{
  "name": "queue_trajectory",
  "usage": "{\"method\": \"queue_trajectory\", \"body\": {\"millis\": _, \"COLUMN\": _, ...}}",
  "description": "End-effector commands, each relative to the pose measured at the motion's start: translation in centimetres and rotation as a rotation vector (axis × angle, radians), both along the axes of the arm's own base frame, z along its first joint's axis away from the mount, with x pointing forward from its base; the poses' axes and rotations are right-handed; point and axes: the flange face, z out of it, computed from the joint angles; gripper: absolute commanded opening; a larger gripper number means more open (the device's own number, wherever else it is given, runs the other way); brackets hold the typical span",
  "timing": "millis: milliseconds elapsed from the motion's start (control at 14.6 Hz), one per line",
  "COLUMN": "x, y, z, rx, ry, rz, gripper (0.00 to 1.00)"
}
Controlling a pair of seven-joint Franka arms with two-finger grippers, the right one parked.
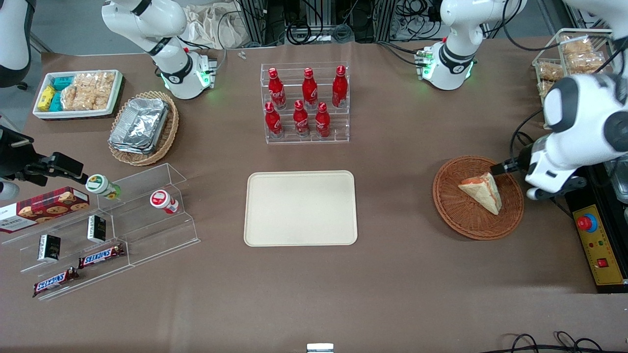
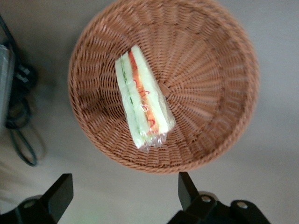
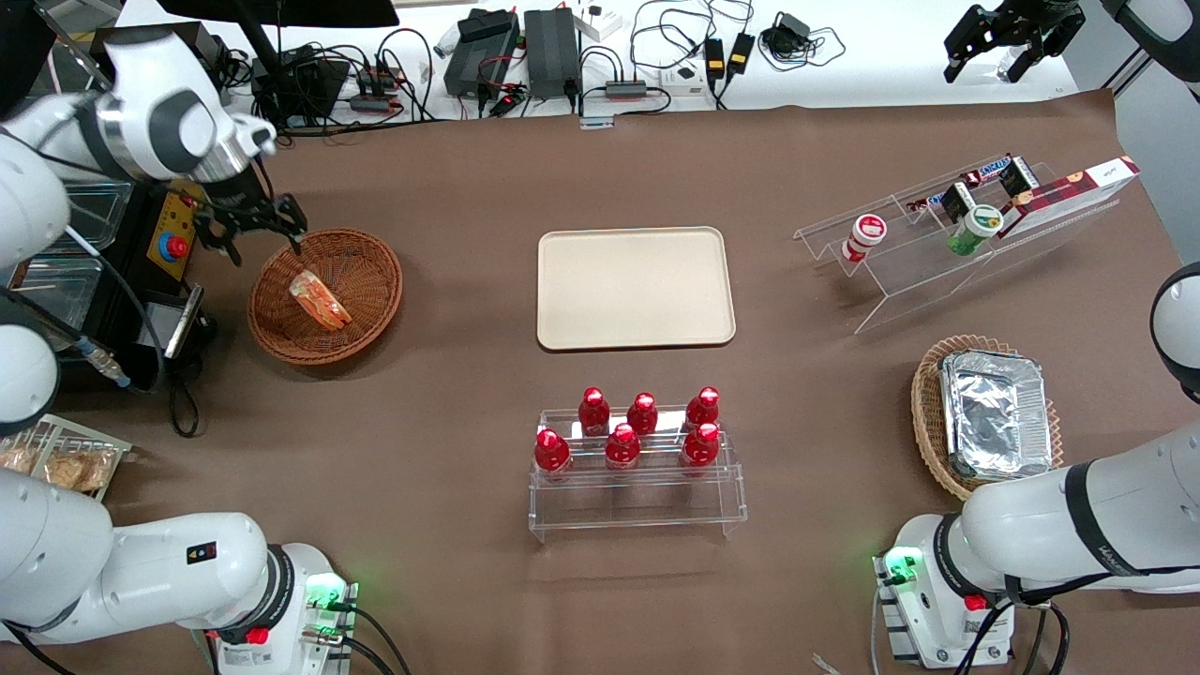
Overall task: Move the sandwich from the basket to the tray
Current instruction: 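Move the left gripper over the wrapped sandwich in the wicker basket, then lower the left gripper and grasp the sandwich, lifting it from the basket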
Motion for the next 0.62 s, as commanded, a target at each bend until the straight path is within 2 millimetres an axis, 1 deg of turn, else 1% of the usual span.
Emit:
{"method": "queue_trajectory", "body": {"millis": 0, "x": 1.1, "y": -0.1, "z": -6.0, "rx": 0.021, "ry": 0.022, "rz": 0.167, "gripper": 1.00}}
{"method": "queue_trajectory", "body": {"millis": 68, "x": 0.7, "y": 0.0, "z": -7.7, "rx": 0.024, "ry": 0.029, "rz": 0.183, "gripper": 1.00}}
{"method": "queue_trajectory", "body": {"millis": 205, "x": -0.4, "y": 1.5, "z": -10.2, "rx": 0.026, "ry": -0.005, "rz": 0.216, "gripper": 1.00}}
{"method": "queue_trajectory", "body": {"millis": 342, "x": -0.5, "y": 1.6, "z": -13.0, "rx": 0.020, "ry": -0.015, "rz": 0.239, "gripper": 0.98}}
{"method": "queue_trajectory", "body": {"millis": 411, "x": -0.2, "y": 1.5, "z": -13.5, "rx": 0.025, "ry": -0.026, "rz": 0.283, "gripper": 0.68}}
{"method": "queue_trajectory", "body": {"millis": 479, "x": 0.0, "y": 1.5, "z": -13.5, "rx": 0.032, "ry": -0.041, "rz": 0.323, "gripper": 0.21}}
{"method": "queue_trajectory", "body": {"millis": 548, "x": 0.1, "y": 1.5, "z": -13.2, "rx": 0.033, "ry": -0.047, "rz": 0.328, "gripper": 0.00}}
